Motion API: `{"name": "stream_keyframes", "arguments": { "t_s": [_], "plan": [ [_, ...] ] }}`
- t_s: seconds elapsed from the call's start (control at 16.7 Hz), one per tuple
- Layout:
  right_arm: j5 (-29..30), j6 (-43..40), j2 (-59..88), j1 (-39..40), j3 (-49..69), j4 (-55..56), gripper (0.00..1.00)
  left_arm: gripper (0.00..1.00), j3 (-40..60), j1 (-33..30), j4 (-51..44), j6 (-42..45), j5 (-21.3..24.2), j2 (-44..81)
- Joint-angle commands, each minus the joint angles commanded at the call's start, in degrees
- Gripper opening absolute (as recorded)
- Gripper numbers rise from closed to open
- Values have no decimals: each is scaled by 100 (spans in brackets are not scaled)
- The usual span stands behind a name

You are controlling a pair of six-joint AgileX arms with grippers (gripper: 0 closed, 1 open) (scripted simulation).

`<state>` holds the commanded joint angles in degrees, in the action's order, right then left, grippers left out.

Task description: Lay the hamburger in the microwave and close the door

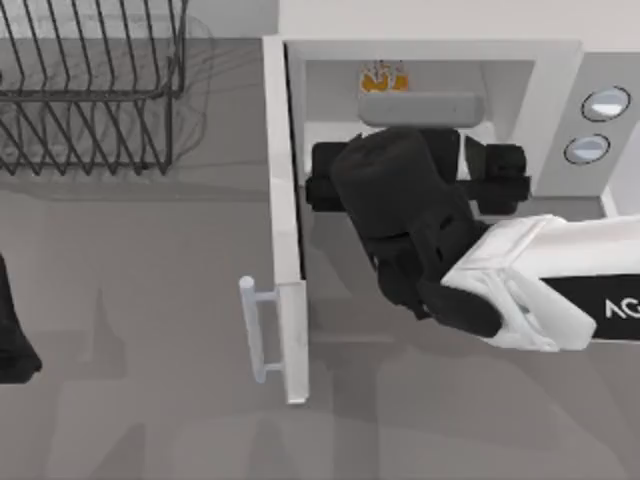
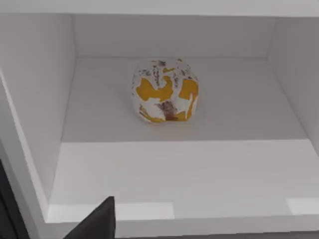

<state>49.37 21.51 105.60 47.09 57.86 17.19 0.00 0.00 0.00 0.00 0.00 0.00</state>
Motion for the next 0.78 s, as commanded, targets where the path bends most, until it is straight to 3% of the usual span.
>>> {"name": "stream_keyframes", "arguments": {
  "t_s": [0.36,0.78],
  "plan": [
    [-811,-348,-1380,-640,-871,-255,100,100,0,0,0,0,0,0],
    [-2441,-1067,-5397,-2254,-2914,-938,100,100,0,0,0,0,0,0]
  ]
}}
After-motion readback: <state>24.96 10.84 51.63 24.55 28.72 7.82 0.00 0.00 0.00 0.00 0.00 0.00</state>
